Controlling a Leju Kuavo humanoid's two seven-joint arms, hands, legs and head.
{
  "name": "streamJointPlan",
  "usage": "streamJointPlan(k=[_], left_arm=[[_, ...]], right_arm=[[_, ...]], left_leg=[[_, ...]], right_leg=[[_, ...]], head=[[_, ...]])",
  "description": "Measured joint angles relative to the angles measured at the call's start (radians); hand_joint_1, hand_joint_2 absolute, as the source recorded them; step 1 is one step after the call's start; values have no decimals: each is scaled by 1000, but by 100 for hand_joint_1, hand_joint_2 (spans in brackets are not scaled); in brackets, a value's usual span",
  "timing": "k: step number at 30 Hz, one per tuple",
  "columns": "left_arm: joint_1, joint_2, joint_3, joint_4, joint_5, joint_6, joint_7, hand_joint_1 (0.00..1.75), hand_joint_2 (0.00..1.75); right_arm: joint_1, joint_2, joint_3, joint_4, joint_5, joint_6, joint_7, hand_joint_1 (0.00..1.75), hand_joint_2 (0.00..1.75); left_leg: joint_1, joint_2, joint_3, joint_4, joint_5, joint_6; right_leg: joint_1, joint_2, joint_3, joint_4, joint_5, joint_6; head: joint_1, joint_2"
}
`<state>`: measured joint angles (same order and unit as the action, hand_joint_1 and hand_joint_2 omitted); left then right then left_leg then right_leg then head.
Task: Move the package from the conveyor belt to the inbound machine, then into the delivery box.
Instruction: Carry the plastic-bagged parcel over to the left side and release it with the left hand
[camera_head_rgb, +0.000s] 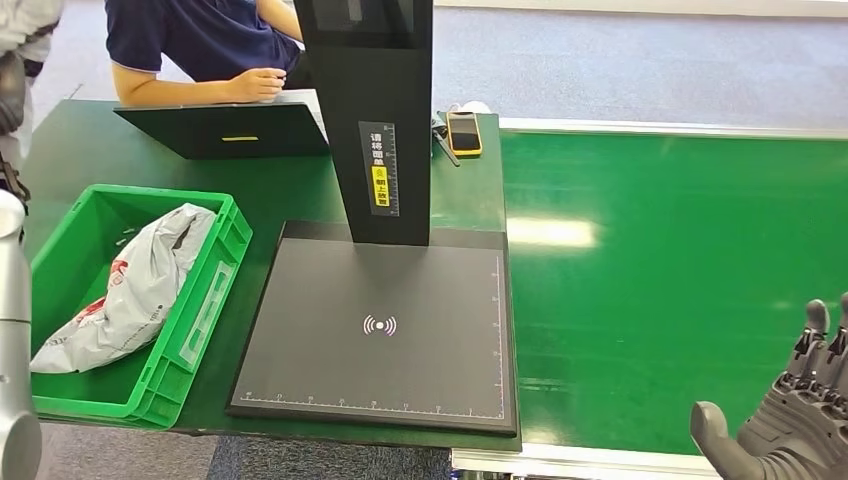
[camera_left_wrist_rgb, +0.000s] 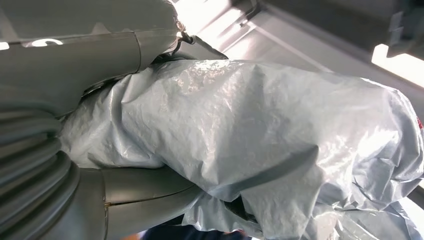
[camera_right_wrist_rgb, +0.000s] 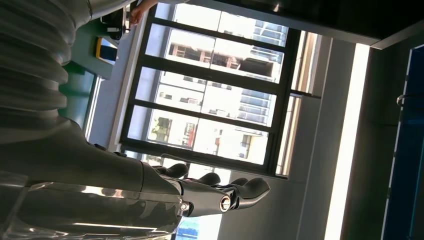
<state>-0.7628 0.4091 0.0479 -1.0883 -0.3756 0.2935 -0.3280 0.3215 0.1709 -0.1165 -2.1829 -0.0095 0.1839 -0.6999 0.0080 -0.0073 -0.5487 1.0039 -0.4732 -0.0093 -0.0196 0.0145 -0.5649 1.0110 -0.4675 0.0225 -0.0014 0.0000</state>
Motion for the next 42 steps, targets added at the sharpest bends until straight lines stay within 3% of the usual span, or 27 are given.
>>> streamJointPlan(k=[8, 14, 15, 18, 19, 42], left_arm=[[267, 27, 97, -47, 109, 14, -66, 175, 175], [464, 14, 156, -196, 124, 21, -98, 173, 175], [492, 10, 162, -224, 122, 22, -96, 140, 175], [541, 2, 177, -286, 112, 18, -82, 10, 175], [549, 1, 181, -300, 109, 15, -76, 0, 175], [540, 28, 219, -377, 133, -47, -59, 0, 175]], right_arm=[[27, 0, 0, 0, 0, -17, 0, 0, 175], [50, -2, -1, -6, -1, -22, 0, 0, 175], [52, -4, -1, -7, -2, -22, 0, 0, 175], [59, -7, -1, -8, -3, -22, 0, 0, 175], [61, -7, -1, -8, -4, -22, 0, 0, 175], [68, -15, -5, -8, -18, 2, 0, 0, 175]], left_leg=[[0, 1, -1, 0, -1, -1], [0, 1, -1, 0, -2, 0], [0, 1, -1, 0, -2, -1], [0, 0, -2, 0, -2, -1], [0, 0, -2, 0, -2, -1], [1, 0, -1, 0, -2, -1]], right_leg=[[0, 1, -1, 0, 0, 0], [0, 1, -2, -1, -1, 0], [0, 1, -2, -1, -1, 0], [0, 1, -2, -1, -1, 0], [0, 1, -2, -1, -1, 0], [1, 1, -1, -1, -1, 0]], head=[[0, 0], [0, 0], [0, 0], [0, 0], [0, 0], [0, 0]])
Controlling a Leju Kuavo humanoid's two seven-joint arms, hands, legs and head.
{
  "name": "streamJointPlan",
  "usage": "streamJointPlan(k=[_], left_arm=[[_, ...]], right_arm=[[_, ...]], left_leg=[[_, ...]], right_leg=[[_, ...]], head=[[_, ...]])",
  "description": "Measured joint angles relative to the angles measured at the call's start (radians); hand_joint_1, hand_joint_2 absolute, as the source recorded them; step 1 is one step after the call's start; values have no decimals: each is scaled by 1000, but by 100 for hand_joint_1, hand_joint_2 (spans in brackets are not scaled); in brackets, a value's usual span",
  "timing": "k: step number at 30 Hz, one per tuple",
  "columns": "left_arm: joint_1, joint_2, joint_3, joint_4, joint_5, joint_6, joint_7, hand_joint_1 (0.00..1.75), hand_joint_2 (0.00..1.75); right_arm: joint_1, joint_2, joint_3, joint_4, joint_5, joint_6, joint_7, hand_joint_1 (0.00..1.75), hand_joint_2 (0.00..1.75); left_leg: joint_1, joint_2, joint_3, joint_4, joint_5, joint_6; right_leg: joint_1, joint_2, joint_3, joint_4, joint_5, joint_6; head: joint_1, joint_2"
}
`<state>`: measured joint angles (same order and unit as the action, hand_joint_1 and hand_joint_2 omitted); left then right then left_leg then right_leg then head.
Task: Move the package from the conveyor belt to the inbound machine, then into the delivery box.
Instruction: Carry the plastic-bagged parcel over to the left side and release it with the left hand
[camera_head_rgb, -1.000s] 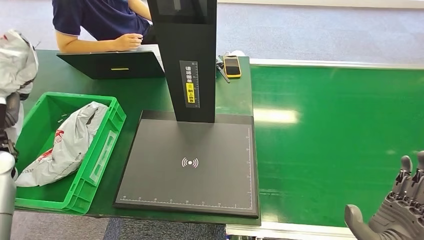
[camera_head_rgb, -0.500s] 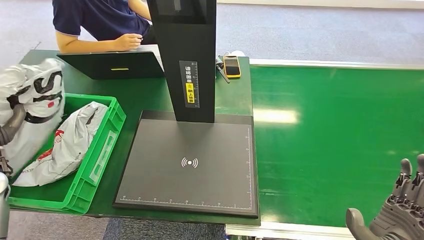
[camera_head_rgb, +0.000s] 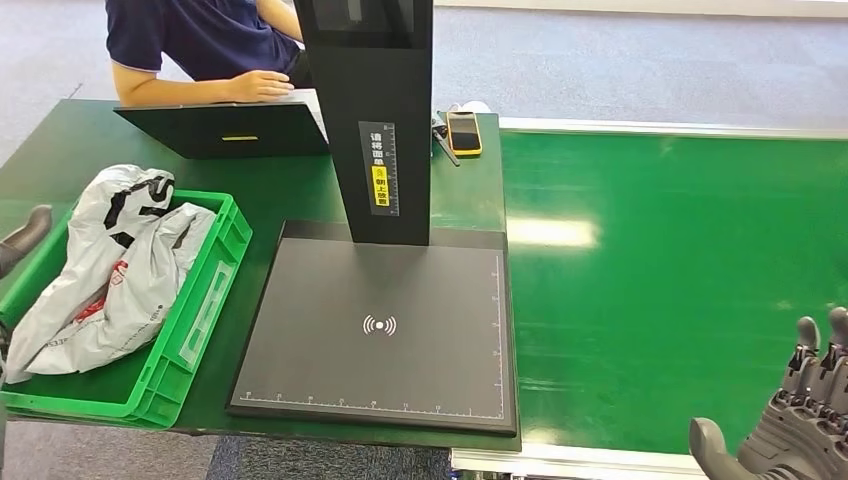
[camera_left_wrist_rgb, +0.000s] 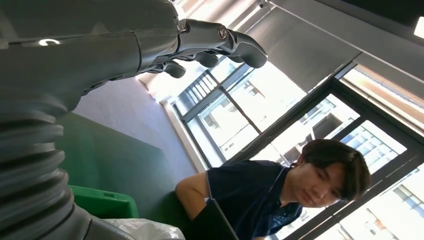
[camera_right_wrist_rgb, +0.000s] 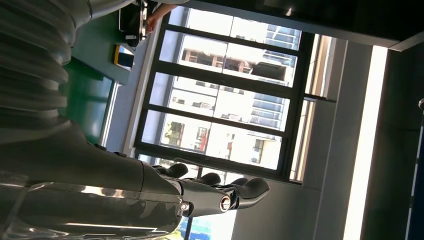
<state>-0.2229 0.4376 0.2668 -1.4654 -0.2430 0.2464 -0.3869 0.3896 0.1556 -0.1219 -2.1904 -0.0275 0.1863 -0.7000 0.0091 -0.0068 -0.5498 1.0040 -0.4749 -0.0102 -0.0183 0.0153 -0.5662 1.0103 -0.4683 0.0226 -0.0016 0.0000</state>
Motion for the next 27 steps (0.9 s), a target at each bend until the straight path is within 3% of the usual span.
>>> streamJointPlan(k=[5, 9, 12, 16, 19, 21, 27], left_arm=[[93, -20, 35, -147, 136, 9, -118, 0, 175], [277, -140, 22, -401, 180, 23, -286, 0, 175], [403, -220, -84, -539, 131, 58, -309, 0, 175], [480, -287, -311, -569, 42, 6, -215, 0, 175], [473, -342, -480, -486, -2, -119, -56, 0, 175], [463, -387, -575, -412, 0, -173, 2, 0, 175], [429, -483, -722, -256, 36, -194, 36, 0, 175]], right_arm=[[8, 1, -14, 0, 0, 15, 0, 0, 175], [30, 10, -23, -1, -2, 31, 0, 0, 175], [45, 21, -27, 0, 1, 39, 0, 0, 175], [44, 33, -27, 16, 10, 44, 15, 0, 175], [22, 35, -12, 61, 28, 47, 76, 0, 175], [2, 35, 8, 108, 44, 43, 121, 0, 175], [-55, 33, 87, 269, 64, 12, 196, 0, 175]], left_leg=[[0, 2, 1, 0, -2, 0], [-2, 3, 2, 0, -5, 2], [-3, 3, 2, 0, -8, 5], [-5, 1, 3, 1, -9, 7], [-5, 0, 4, 1, -9, 7], [-5, 1, 4, 1, -8, 7], [-5, 0, 6, 1, -7, 7]], right_leg=[[-1, 2, 0, 0, -1, 0], [-3, 3, 1, -1, -4, 3], [-5, 3, 1, -2, -5, 4], [-5, 1, 4, -3, -6, 7], [-5, 0, 7, -3, -6, 7], [-5, 1, 8, -3, -5, 7], [-4, 1, 7, -3, -4, 7]], head=[[0, 0], [0, 0], [0, 0], [0, 0], [0, 0], [0, 0], [0, 0]])
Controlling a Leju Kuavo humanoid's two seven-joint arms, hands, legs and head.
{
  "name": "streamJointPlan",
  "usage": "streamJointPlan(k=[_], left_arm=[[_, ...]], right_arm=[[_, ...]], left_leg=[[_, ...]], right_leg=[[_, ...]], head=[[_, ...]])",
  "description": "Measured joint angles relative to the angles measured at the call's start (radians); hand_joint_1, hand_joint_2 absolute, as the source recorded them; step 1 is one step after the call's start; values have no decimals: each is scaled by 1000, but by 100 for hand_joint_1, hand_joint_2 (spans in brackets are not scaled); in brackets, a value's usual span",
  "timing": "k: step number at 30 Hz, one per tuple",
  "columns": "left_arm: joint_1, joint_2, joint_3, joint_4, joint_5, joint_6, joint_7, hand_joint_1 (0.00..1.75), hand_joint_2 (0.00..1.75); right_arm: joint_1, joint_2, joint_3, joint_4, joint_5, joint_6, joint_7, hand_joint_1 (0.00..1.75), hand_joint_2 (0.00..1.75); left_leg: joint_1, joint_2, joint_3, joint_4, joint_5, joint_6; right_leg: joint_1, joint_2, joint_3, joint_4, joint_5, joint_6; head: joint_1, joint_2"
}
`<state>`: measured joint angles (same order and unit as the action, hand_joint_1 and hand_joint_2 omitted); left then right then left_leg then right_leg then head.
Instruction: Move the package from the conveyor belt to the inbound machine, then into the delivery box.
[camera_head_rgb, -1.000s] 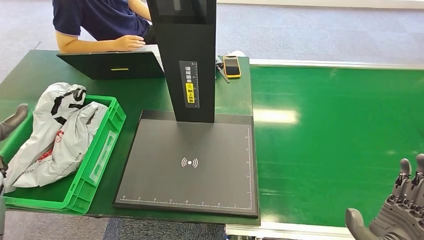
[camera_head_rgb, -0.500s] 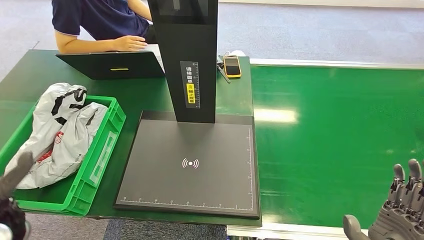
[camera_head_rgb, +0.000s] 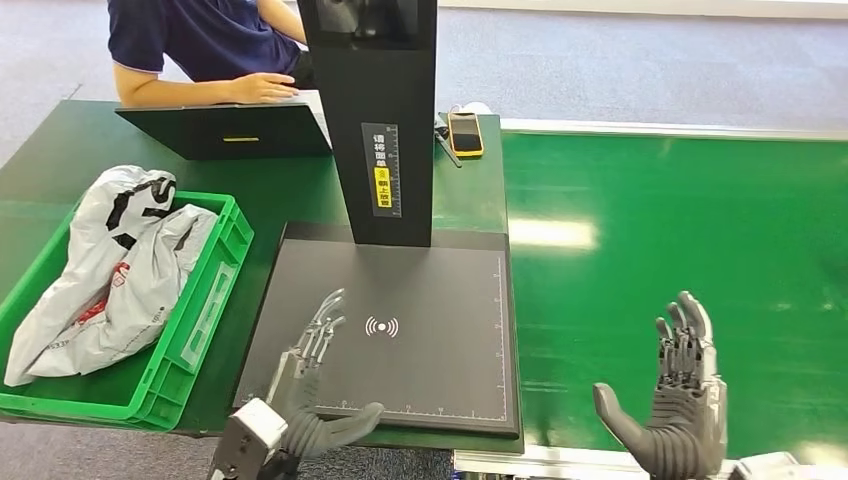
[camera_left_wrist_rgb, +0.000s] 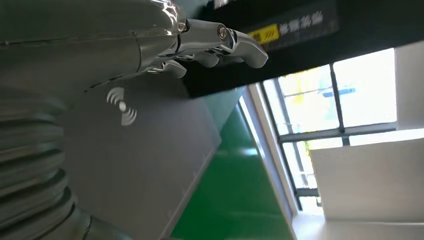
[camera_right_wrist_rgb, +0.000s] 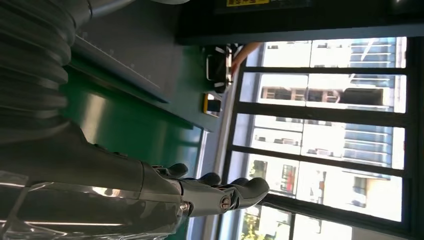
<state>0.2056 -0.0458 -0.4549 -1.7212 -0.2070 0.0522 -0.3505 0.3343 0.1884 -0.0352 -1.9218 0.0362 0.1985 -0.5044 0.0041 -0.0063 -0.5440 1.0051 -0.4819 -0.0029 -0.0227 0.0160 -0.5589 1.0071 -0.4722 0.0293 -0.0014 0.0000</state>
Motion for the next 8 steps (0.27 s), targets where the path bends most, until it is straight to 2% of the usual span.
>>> streamJointPlan(k=[8], left_arm=[[-29, -25, -22, 79, 8, -27, -4, 0, 175]], right_arm=[[-23, 0, 50, 137, 12, -18, 50, 0, 175]], left_leg=[[1, 0, -1, -1, 0, -1]], right_leg=[[1, 0, -1, 0, -1, -1]], head=[[0, 0]])
